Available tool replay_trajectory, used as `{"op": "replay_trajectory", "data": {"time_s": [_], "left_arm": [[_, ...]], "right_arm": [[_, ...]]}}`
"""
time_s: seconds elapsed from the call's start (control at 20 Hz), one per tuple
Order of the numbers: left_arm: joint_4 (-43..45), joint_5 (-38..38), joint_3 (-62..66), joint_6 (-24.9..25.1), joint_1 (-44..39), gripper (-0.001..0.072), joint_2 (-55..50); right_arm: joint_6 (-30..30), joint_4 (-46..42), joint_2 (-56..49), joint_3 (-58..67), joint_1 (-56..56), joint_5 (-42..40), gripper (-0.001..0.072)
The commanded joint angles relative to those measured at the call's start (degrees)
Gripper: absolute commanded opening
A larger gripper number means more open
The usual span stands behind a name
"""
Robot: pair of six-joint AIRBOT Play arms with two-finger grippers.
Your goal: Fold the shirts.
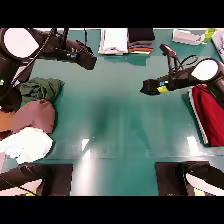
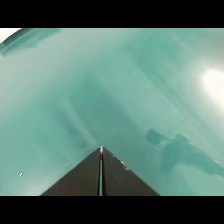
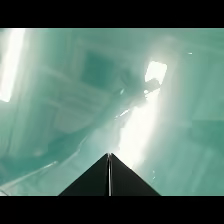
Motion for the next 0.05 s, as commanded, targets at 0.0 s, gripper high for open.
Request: {"op": "replay_trajectory", "data": {"time_s": [0.0], "left_arm": [[0.0,0.15,0.0,-0.02,-0.04,0.0023,0.02]], "right_arm": [[-0.07,0.13,-0.55,0.04,1.03,0.42,0.002]]}}
